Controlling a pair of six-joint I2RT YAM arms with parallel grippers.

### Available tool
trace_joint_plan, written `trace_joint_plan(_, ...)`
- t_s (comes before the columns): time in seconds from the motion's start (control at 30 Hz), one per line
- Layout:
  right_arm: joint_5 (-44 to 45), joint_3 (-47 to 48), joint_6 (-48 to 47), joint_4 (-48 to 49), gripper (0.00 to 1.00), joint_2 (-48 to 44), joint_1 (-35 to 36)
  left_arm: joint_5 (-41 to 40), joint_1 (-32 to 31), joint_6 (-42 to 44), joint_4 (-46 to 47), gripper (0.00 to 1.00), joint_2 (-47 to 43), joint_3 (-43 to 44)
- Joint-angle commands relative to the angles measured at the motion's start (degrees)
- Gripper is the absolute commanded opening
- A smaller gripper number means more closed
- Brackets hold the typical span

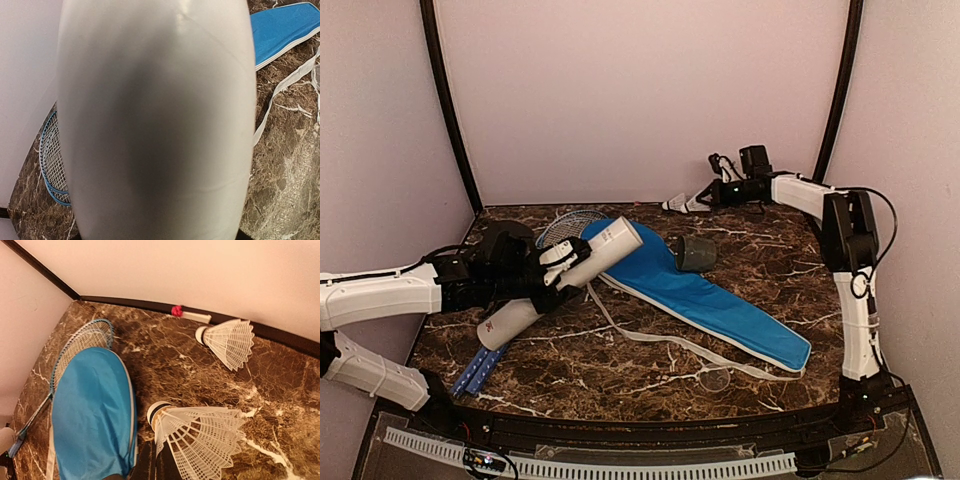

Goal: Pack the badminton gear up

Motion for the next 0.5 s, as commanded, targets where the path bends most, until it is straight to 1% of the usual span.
trace_joint_plan(0.0,0.08,-8.50,0.54,7.38,0.00,-13.62,0.04,1.87,-0.11,0.04,0.57,0.58,-2.08,1.36)
trace_joint_plan(0.1,-0.17,-17.78,0.87,9.77,0.00,-22.24,0.69,2.60,-0.37,-0.18,0.08,0.58,-1.84,1.66)
trace_joint_plan(0.2,-0.92,-25.17,0.66,9.32,0.00,-30.23,1.48,2.98,-0.83,-0.38,-0.30,0.58,-1.58,1.90)
trace_joint_plan(0.3,-1.16,-30.65,0.22,6.82,0.00,-37.94,3.20,3.09,-1.49,-0.32,-0.42,0.58,-1.40,2.00)
trace_joint_plan(0.37,-1.85,-33.68,0.09,5.45,0.00,-43.16,5.60,3.32,-1.81,-0.47,-0.46,0.58,-1.25,1.99)
trace_joint_plan(0.47,-3.20,-37.12,0.10,3.83,0.00,-48.44,9.45,3.53,-2.53,-0.43,-0.60,0.58,-0.94,2.14)
